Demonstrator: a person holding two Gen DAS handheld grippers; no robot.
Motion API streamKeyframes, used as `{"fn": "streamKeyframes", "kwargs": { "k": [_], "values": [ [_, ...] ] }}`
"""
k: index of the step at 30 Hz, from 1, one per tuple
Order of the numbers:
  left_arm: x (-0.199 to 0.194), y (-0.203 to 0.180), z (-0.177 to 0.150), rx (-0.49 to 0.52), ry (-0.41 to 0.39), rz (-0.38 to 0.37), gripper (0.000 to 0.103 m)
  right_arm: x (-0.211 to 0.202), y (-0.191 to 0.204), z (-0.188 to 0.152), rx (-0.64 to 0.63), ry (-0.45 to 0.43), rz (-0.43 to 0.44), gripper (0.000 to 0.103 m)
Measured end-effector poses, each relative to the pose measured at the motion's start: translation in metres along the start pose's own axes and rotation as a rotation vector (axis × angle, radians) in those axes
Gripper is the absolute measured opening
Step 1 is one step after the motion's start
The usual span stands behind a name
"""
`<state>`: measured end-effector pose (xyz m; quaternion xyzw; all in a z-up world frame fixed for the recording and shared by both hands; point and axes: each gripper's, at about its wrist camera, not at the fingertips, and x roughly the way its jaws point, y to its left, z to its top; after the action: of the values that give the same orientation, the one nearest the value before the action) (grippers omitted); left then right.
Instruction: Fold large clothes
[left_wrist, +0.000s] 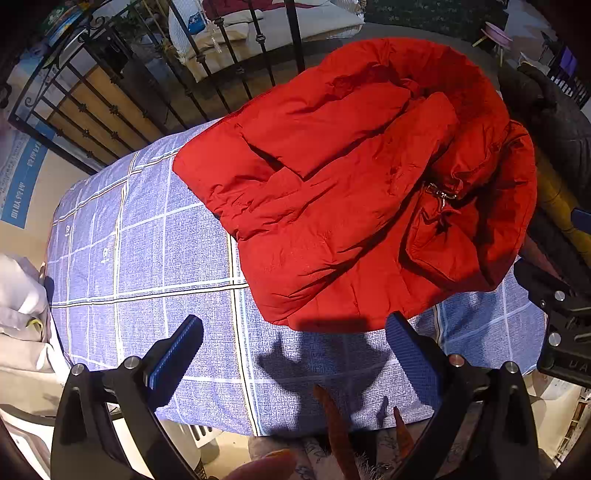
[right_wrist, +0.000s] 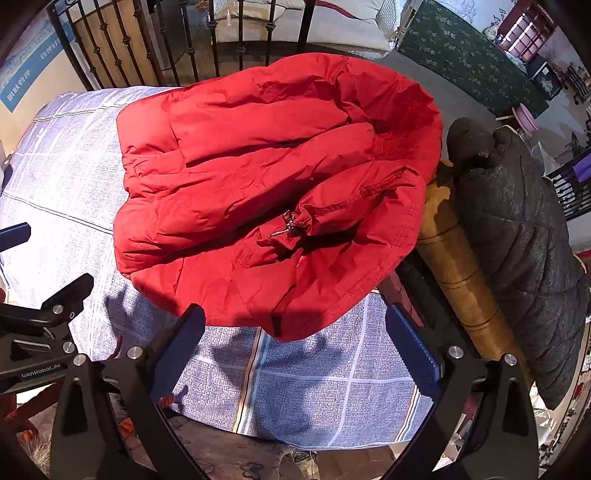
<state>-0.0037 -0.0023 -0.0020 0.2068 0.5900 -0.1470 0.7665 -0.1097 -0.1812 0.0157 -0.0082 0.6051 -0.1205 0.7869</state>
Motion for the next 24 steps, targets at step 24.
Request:
{"fn": "streamKeyframes", "kwargs": {
  "k": [24],
  "values": [
    [0.0028,0.0022,-0.0028,-0.006,0.009,0.009,0.097,0.0039,0.0002,-0.0023,-0.006,0.012,-0.002,0.097]
  ]
}}
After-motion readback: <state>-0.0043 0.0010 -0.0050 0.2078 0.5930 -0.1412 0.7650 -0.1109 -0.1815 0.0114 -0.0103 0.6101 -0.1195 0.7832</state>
